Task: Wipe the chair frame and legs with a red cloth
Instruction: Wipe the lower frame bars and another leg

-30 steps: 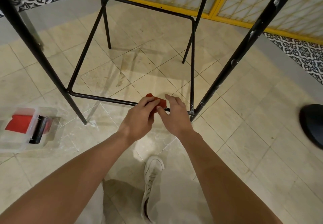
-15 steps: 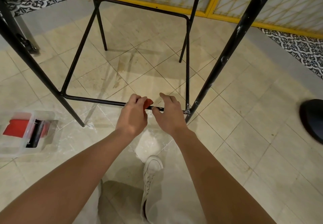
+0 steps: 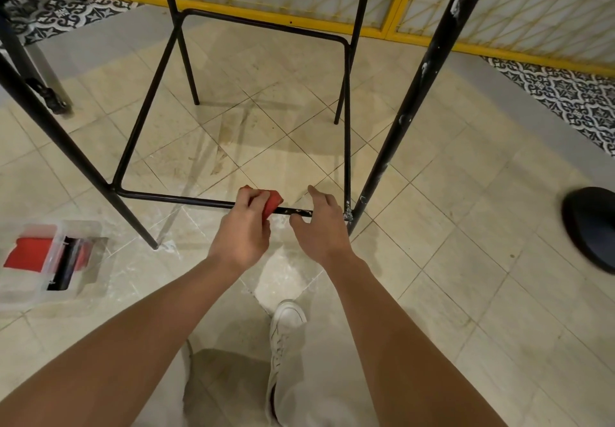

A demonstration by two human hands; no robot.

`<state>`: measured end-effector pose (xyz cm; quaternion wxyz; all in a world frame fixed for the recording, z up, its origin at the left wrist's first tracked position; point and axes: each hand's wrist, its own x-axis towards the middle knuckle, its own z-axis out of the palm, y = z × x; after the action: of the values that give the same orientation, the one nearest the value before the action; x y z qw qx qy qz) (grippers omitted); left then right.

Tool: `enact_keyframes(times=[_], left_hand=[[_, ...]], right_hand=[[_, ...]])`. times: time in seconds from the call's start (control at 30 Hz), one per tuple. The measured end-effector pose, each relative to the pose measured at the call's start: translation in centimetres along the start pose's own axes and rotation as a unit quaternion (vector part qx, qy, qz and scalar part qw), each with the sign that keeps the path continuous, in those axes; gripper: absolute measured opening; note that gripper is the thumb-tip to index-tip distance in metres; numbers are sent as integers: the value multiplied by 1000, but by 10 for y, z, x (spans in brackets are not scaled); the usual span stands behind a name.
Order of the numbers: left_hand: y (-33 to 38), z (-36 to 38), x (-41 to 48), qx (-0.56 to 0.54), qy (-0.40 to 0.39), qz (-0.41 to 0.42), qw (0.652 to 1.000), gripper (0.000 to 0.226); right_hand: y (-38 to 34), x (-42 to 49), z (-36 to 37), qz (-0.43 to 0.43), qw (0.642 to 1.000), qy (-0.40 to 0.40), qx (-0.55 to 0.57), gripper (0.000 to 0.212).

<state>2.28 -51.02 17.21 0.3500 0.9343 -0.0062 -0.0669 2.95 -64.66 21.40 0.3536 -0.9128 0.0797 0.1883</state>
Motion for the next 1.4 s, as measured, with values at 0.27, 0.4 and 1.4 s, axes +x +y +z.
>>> enact_keyframes(times=[0.27,0.4,1.4], left_hand=[[42,27,2,-28,-54,34,998,56],[45,27,3,-95,-31,14,995,50],[42,27,5,-16,-12,76,997,37]], right_hand=[[13,-6,-13,31,1000,-6,1,65],[20,-9,-17,44,999,-4,12,62],[40,-9,-25,130,991,29,5,45]])
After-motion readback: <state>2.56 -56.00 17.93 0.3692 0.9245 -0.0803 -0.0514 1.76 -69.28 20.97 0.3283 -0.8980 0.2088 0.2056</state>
